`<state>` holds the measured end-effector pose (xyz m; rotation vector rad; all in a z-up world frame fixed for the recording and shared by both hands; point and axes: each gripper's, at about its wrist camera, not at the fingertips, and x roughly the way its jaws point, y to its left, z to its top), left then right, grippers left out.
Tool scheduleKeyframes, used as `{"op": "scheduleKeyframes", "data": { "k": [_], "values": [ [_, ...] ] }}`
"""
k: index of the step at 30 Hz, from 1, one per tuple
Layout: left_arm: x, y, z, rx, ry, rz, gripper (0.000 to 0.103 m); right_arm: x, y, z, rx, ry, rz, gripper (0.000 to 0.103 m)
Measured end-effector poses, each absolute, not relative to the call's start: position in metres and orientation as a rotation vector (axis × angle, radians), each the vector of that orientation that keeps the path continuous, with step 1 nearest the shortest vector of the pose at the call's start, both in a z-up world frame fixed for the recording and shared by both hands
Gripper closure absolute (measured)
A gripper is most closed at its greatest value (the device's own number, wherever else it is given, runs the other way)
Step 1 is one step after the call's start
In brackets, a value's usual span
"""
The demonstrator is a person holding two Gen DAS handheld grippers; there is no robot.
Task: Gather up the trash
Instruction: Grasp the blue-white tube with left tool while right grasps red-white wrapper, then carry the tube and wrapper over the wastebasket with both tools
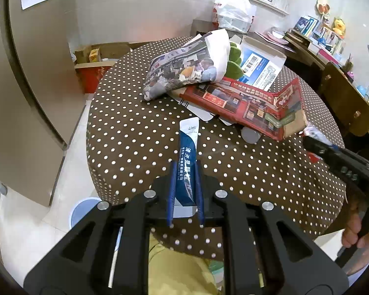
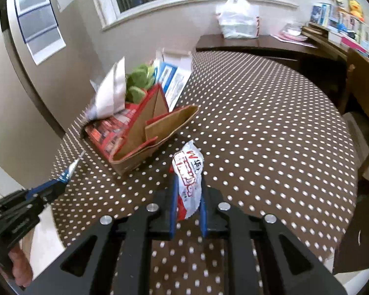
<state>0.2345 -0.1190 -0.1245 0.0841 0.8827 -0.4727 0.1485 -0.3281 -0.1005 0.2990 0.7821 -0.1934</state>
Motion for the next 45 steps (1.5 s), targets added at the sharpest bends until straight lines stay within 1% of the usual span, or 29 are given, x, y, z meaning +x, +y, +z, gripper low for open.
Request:
{"op": "scheduleKeyframes", "data": {
  "k": [3, 8, 14, 23, 33, 43, 45],
  "values": [
    [0.228, -0.114, -0.121, 0.075, 0.871, -0.474, 0.088, 0.127, -0.311, -0.085, 0.260, 0.747, -0.195, 0.088],
    [0.219, -0.098, -0.117, 0.061, 0.854, -0.453, 0.088, 0.119, -0.283, -0.067, 0.244, 0.716, -0.140, 0.088],
    [0.210, -0.063, -0.112, 0.034, 0.831, -0.405, 0.088, 0.140, -0.229, -0.059, 0.204, 0.736, -0.020, 0.088],
    [0.205, 0.008, -0.117, -0.001, 0.829, -0.245, 0.088, 0.181, -0.137, -0.078, 0.156, 0.841, 0.213, 0.088],
    [0.202, 0.092, -0.154, -0.092, 0.923, -0.057, 0.088, 0.221, -0.039, -0.115, 0.061, 0.974, 0.397, 0.088],
    [0.218, 0.141, -0.195, -0.147, 1.024, 0.066, 0.088, 0.257, 0.031, -0.164, -0.022, 1.111, 0.460, 0.088],
    [0.225, 0.150, -0.199, -0.159, 1.025, 0.123, 0.086, 0.263, 0.037, -0.169, -0.030, 1.120, 0.458, 0.088]
  ]
}}
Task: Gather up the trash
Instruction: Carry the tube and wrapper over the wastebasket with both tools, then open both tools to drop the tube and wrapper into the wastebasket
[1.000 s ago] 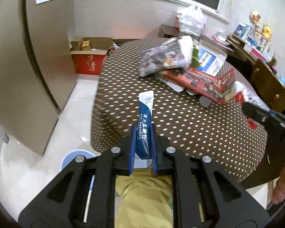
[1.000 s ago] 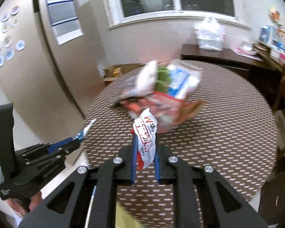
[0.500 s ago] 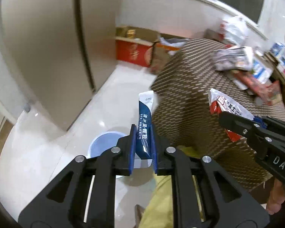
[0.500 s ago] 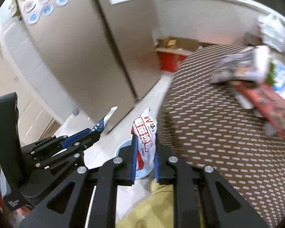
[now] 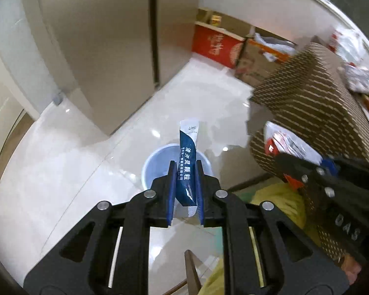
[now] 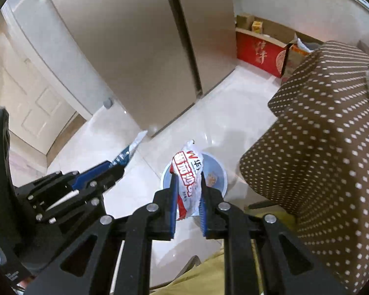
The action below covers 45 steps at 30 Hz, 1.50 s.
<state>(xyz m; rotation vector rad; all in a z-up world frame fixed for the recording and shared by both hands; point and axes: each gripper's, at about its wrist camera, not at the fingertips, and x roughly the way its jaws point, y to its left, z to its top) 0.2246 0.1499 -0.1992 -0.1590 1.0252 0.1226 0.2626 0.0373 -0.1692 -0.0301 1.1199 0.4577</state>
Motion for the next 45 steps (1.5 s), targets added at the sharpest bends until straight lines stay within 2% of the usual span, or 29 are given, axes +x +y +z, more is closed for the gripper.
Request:
{"op": "scheduleKeyframes", "data": {
  "k": [1, 2, 3, 4, 15, 17, 18, 19, 20, 21, 30, 40, 45],
  "values": [
    [0.227, 0.154, -0.200, -0.169, 1.026, 0.148, 0.082, 0.264, 0.040, -0.171, -0.026, 1.121, 0.452, 0.088],
    [0.229, 0.160, -0.201, -0.189, 1.031, 0.163, 0.065, 0.264, 0.039, -0.171, -0.023, 1.121, 0.451, 0.088],
    [0.231, 0.165, -0.202, -0.216, 1.033, 0.157, 0.041, 0.265, 0.041, -0.171, -0.022, 1.121, 0.450, 0.088],
    [0.230, 0.170, -0.202, -0.242, 1.014, 0.138, 0.040, 0.266, 0.043, -0.172, -0.026, 1.117, 0.447, 0.088],
    [0.222, 0.187, -0.208, -0.226, 1.017, 0.169, 0.040, 0.271, 0.063, -0.189, -0.078, 1.147, 0.449, 0.088],
    [0.218, 0.191, -0.209, -0.240, 1.022, 0.174, 0.040, 0.273, 0.069, -0.192, -0.057, 1.149, 0.448, 0.085],
    [0.217, 0.192, -0.209, -0.243, 1.022, 0.178, 0.040, 0.275, 0.070, -0.193, -0.047, 1.150, 0.445, 0.078],
    [0.214, 0.194, -0.208, -0.242, 1.020, 0.189, 0.040, 0.279, 0.074, -0.195, -0.041, 1.160, 0.438, 0.052],
    [0.212, 0.196, -0.208, -0.241, 1.019, 0.199, 0.041, 0.281, 0.076, -0.195, -0.040, 1.160, 0.428, 0.038],
    [0.208, 0.200, -0.209, -0.242, 1.017, 0.205, 0.040, 0.282, 0.077, -0.194, -0.039, 1.148, 0.423, 0.034],
    [0.194, 0.209, -0.198, -0.253, 0.999, 0.239, 0.040, 0.274, 0.076, -0.182, -0.065, 1.113, 0.438, 0.034],
    [0.190, 0.187, -0.174, -0.229, 0.957, 0.174, 0.040, 0.253, 0.042, -0.144, -0.042, 1.026, 0.410, 0.034],
    [0.191, 0.160, -0.155, -0.189, 0.917, 0.117, 0.036, 0.242, 0.015, -0.121, -0.011, 0.970, 0.380, 0.034]
  ]
}}
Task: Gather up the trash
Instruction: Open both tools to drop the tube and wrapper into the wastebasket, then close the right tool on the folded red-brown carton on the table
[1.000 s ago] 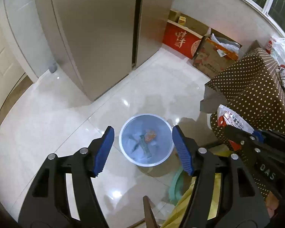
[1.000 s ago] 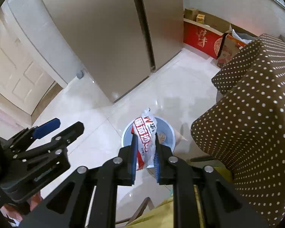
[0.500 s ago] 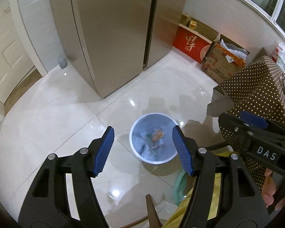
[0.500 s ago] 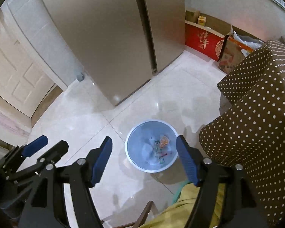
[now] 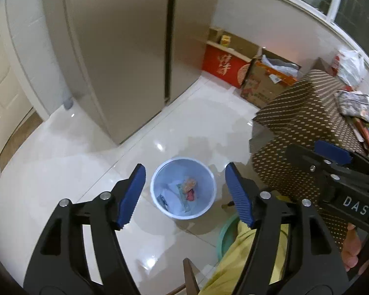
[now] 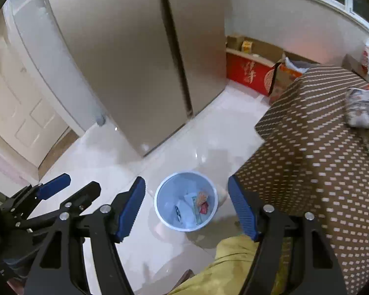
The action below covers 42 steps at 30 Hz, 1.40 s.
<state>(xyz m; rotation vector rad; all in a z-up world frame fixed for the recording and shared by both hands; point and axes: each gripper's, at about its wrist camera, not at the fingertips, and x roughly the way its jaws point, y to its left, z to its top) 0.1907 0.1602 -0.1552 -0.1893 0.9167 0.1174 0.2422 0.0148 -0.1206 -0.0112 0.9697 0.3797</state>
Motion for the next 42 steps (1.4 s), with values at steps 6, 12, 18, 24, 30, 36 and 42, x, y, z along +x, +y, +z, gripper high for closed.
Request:
{"op": "scheduleKeyframes", "data": {
  "k": [6, 12, 18, 24, 30, 36, 42],
  "values": [
    [0.195, 0.120, -0.132, -0.138, 0.870, 0.021, 0.032, 0.229, -0.035, -0.094, 0.042, 0.896, 0.303, 0.031],
    [0.206, 0.072, -0.119, -0.094, 0.854, -0.077, 0.030, 0.214, -0.093, -0.074, 0.073, 0.813, 0.178, 0.027],
    [0.219, 0.017, -0.115, -0.038, 0.864, -0.197, 0.029, 0.197, -0.171, -0.060, 0.151, 0.743, -0.017, 0.023],
    [0.228, -0.034, -0.110, 0.008, 0.860, -0.316, 0.027, 0.177, -0.243, -0.057, 0.209, 0.663, -0.292, 0.017],
    [0.239, -0.083, -0.108, 0.061, 0.851, -0.408, 0.025, 0.187, -0.293, -0.083, 0.315, 0.714, -0.414, 0.015],
    [0.248, -0.102, -0.112, 0.091, 0.867, -0.444, 0.022, 0.216, -0.311, -0.118, 0.412, 0.793, -0.364, 0.015],
    [0.266, -0.112, -0.117, 0.116, 0.879, -0.411, 0.019, 0.223, -0.334, -0.120, 0.560, 0.716, -0.314, 0.081]
  ]
}}
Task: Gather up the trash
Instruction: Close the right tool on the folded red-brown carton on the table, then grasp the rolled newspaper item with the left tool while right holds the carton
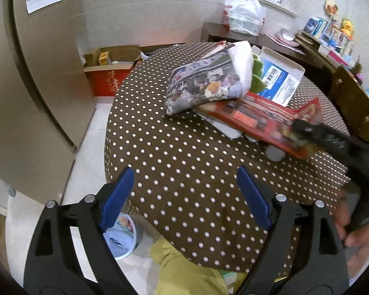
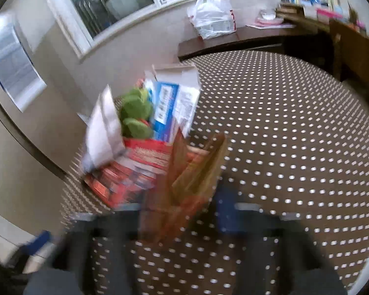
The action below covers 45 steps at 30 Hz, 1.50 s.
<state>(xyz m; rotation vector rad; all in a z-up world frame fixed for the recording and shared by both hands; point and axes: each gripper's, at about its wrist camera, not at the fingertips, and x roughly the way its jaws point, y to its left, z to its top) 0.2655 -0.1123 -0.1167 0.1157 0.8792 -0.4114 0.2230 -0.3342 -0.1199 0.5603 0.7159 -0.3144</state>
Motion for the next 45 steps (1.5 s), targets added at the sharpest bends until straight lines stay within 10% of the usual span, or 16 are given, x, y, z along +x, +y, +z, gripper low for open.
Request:
{"op": "scheduleKeyframes", "data": {
  "k": [18, 45],
  "values": [
    [0.289, -0.153, -0.109, 0.088, 0.775, -0.485, 0.016, 0.137, -0.414, -0.064, 0.576, 0.493, -0.511, 0.092],
    [0.365, -0.135, -0.158, -0.759, 0.866, -0.393, 0.018, 0.189, -0.452, 0.007, 0.429, 0.397, -0.503, 0.092]
  ]
}}
